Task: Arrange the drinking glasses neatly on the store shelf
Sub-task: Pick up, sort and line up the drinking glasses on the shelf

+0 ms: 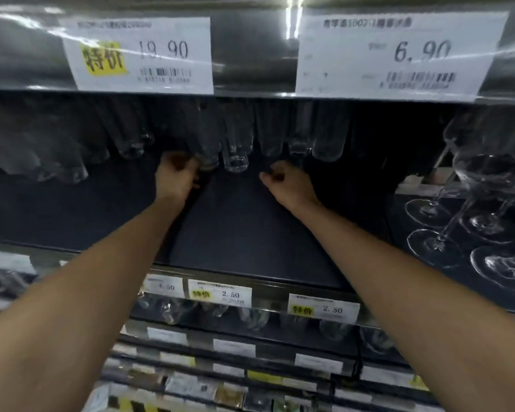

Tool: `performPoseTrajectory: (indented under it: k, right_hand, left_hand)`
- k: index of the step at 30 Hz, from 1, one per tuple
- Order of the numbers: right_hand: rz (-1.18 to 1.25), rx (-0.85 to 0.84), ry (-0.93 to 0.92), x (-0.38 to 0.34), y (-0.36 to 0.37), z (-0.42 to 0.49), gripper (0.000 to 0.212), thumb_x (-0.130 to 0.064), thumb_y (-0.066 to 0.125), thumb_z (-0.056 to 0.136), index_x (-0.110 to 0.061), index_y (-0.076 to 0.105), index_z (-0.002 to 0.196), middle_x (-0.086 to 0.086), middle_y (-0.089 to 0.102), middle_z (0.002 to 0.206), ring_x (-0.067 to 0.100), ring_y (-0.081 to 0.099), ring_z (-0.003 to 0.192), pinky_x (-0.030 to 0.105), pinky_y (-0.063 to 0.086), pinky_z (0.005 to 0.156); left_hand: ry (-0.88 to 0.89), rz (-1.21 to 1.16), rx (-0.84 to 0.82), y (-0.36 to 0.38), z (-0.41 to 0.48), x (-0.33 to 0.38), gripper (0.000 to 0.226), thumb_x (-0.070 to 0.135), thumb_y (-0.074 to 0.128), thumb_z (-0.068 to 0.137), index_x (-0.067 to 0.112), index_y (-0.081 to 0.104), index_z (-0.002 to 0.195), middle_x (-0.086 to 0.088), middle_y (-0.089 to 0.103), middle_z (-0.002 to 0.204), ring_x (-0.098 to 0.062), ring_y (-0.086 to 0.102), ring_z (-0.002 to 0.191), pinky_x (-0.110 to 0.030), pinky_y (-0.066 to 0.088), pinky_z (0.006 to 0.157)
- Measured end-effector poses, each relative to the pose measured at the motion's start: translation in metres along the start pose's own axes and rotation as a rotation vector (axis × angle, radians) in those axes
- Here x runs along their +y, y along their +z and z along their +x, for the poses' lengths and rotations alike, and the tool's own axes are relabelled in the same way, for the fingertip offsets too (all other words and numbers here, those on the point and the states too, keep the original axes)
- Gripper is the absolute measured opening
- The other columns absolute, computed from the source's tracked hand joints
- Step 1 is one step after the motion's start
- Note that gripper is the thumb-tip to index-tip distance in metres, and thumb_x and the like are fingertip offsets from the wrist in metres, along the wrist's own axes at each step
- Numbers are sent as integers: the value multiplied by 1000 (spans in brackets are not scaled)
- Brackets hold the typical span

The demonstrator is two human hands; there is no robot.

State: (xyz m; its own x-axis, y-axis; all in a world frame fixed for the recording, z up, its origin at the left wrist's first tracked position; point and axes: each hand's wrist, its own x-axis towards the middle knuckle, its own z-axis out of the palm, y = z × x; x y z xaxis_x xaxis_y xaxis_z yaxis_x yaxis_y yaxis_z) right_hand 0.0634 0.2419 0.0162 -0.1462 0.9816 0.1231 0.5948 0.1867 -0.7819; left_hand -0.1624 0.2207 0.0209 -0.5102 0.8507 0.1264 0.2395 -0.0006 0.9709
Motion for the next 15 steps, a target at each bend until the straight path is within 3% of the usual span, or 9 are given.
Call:
performPoseTrajectory:
  k: [3, 6, 12, 15]
  right_hand:
    - [3, -12, -34, -12, 19, 20, 60, -50, 59, 93, -16, 48, 141, 4, 62, 133, 23, 57, 123, 32, 47, 99]
    - [101, 9, -48, -19, 37, 40, 64, -49, 67, 88, -17, 45, 140, 3, 62, 130, 23, 59, 119, 35, 48, 98]
    - [201, 62, -43, -24, 61, 73, 80, -59, 76, 73, -23, 46, 138, -2, 62, 130, 19, 60, 117, 40, 51, 100]
    - [288, 66, -36, -25, 67, 84, 85, -60, 79, 64, -23, 49, 134, -6, 63, 119, 18, 64, 111, 42, 56, 92]
  left_hand:
    - [53, 47, 70, 6, 9, 3, 60, 46, 74, 83, 17, 49, 129, -2, 61, 126, -16, 60, 108, -30, 50, 99]
    - [91, 14, 113, 11, 18, 2, 68, 35, 75, 85, 11, 42, 139, -3, 53, 137, -10, 50, 115, -17, 38, 99]
    - [95, -30, -6, 16, 43, -10, 74, 32, 75, 85, 16, 35, 145, -1, 54, 141, -16, 54, 124, -29, 44, 107]
    - [119, -23, -98, 21, 51, -14, 82, 36, 77, 84, 16, 31, 150, 3, 53, 140, -12, 53, 123, -25, 45, 103]
